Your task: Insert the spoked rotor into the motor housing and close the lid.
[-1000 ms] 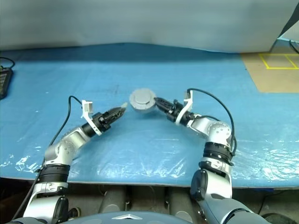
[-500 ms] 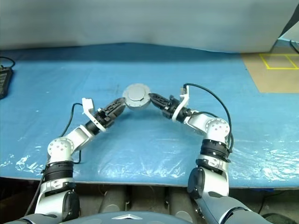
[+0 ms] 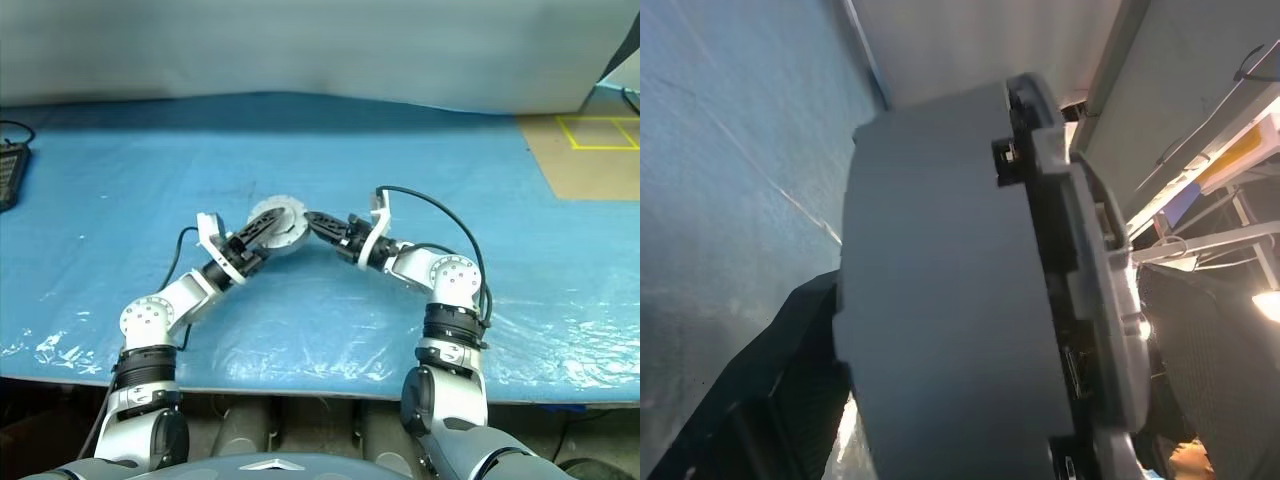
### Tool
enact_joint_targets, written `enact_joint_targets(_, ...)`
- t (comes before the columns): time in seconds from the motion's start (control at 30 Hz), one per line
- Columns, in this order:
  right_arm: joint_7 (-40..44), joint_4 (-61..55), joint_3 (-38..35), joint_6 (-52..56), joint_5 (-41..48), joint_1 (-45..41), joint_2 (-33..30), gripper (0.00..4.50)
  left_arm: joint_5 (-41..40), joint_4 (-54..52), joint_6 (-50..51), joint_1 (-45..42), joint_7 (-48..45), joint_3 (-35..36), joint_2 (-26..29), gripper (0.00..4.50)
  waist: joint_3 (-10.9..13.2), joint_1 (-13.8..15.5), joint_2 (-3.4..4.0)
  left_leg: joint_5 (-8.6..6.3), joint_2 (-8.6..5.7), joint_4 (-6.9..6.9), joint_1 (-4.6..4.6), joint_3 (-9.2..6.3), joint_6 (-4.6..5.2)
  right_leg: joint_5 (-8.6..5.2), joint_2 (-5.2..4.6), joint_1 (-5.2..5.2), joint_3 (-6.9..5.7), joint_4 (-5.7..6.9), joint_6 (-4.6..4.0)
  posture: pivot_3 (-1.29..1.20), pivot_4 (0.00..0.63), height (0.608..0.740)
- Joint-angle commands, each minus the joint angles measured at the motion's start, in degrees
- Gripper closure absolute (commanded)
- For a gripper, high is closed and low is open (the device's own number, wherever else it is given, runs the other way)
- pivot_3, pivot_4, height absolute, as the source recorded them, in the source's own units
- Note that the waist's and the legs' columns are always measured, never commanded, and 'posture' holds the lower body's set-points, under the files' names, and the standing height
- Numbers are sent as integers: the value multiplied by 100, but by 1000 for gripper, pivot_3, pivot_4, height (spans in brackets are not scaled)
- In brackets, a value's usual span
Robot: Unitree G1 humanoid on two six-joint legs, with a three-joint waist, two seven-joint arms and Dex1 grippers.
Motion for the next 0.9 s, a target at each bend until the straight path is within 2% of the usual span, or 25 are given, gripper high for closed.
enact_joint_targets(0.03,167,-270,-78,-116,372,-104,27,3338,-73,-100,-146,-20,-26,55,8,598,0,-2,0,0,0,1,0,0,0,0,0,0,0,0,0,0,150,740)
enact_joint_targets(0.13,146,-219,-90,-184,347,-109,0,3338,-98,-107,-146,7,-42,56,40,1638,0,0,0,0,0,3,0,-2,0,2,0,3,0,0,3,0,150,740)
enact_joint_targets(0.17,126,-193,-91,-219,336,-113,-2,3338,-134,-102,-153,0,-25,80,38,1845,0,1,0,0,0,4,0,-2,0,3,0,2,0,0,4,0,150,740)
enact_joint_targets(0.33,24,-28,-112,-325,308,-141,31,3338,-176,-54,-137,-1,6,82,62,1883,0,-4,0,0,0,12,-1,-5,0,4,0,4,-1,1,6,0,150,740)
enact_joint_targets(0.53,348,-88,116,-780,28,-24,-96,3338,-65,-1,-221,-3,128,40,35,1892,0,-3,0,0,1,20,-3,-9,0,6,0,7,-1,4,7,0,150,740)
enact_joint_targets(0.7,648,-213,379,-998,-140,4,-246,1682,7,31,-336,-25,148,34,22,1892,0,-2,0,0,0,33,-6,-13,0,10,-1,11,-3,5,12,0,150,740)
enact_joint_targets(0.77,624,-267,518,-1437,-445,23,-247,1028,80,98,-475,-61,198,75,-3,1892,0,-9,0,0,1,35,-6,-14,0,12,0,11,-2,5,12,0,150,740)
enact_joint_targets(0.9,689,-134,787,-2205,-1112,80,-390,1028,463,369,-1173,-292,311,202,-30,1892,0,-7,0,0,1,39,-7,-15,1,14,0,11,-4,5,10,0,150,740)
